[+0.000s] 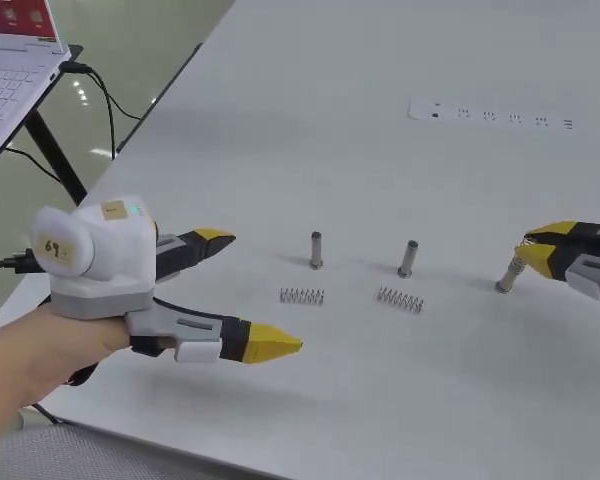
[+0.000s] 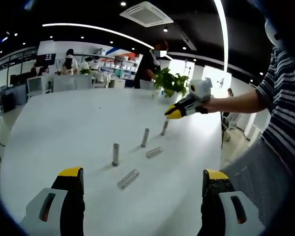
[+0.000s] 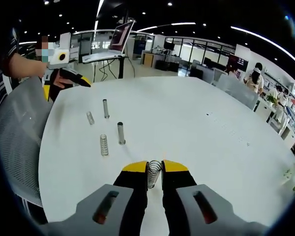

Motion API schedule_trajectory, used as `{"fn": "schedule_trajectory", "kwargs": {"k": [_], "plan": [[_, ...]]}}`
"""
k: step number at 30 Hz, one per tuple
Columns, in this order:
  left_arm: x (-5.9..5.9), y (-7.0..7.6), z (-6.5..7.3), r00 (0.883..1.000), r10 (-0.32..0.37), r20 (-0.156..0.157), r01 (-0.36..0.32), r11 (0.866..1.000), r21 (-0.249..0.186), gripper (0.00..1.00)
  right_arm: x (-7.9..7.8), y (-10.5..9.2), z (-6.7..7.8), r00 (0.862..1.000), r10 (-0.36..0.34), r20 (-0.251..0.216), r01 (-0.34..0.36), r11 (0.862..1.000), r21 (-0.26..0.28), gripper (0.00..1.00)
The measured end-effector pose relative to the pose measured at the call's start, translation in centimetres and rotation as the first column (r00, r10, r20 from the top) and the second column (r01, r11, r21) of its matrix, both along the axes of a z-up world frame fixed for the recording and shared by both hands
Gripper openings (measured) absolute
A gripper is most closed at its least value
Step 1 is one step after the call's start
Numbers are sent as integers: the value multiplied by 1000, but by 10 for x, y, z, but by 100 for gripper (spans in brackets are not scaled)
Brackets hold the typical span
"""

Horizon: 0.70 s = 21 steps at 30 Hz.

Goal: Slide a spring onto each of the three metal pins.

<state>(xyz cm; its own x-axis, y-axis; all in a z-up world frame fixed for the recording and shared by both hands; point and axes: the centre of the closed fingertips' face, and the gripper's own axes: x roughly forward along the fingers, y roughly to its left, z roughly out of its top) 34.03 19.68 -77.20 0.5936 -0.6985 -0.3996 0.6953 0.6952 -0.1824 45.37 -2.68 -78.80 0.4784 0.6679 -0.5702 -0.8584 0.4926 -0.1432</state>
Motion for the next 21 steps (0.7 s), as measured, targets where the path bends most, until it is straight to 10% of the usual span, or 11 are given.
{"fn": "schedule_trajectory", "kwargs": {"k": [21], "plan": [[-3, -6, 0, 1000, -5, 0, 5, 1000, -7, 98, -8, -3, -25, 996, -31, -83, 29, 999, -21, 8]]}}
